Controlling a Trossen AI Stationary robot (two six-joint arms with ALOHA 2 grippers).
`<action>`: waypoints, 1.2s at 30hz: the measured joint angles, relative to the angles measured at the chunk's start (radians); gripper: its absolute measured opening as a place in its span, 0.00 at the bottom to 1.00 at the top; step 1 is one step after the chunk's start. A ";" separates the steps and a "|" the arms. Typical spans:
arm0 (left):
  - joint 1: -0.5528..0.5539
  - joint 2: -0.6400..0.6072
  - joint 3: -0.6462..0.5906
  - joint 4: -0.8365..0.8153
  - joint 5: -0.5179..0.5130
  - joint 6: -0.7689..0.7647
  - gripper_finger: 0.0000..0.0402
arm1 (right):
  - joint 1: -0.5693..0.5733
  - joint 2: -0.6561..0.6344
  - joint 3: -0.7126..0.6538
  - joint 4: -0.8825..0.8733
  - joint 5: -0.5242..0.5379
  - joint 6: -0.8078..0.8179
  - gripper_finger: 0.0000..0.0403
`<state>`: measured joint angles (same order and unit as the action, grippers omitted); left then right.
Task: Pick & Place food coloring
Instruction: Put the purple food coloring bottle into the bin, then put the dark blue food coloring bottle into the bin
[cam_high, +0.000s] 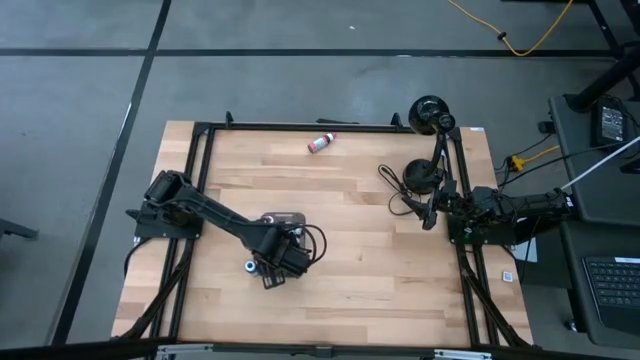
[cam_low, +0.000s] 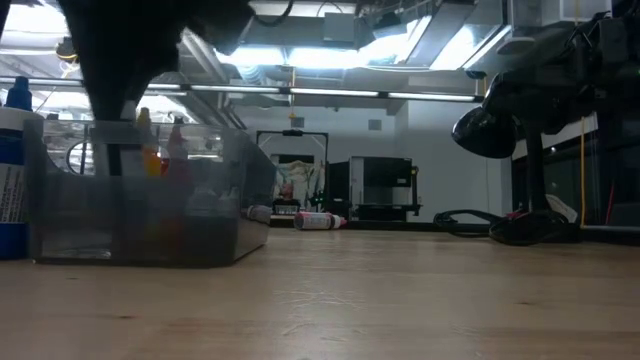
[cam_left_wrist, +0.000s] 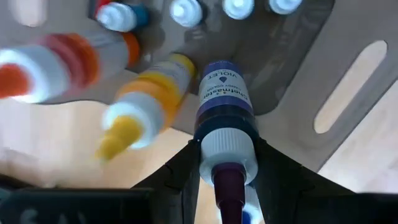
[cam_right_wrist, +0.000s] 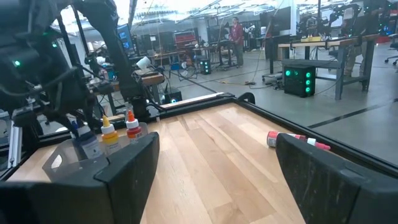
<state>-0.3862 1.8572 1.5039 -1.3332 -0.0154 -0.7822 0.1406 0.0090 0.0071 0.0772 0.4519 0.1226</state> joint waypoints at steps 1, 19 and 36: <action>0.000 0.000 -0.013 0.013 0.013 0.001 0.29 | 0.000 0.000 0.000 0.000 0.000 0.000 0.80; 0.004 -0.008 -0.034 0.032 0.057 0.010 0.49 | 0.000 0.000 0.000 0.000 0.000 0.000 0.80; -0.007 -0.016 0.200 -0.224 -0.018 -0.122 0.67 | 0.000 0.000 0.000 0.000 0.000 0.000 0.80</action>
<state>-0.3929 1.8408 1.7041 -1.5570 -0.0338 -0.9044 0.1406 0.0090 0.0070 0.0775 0.4519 0.1226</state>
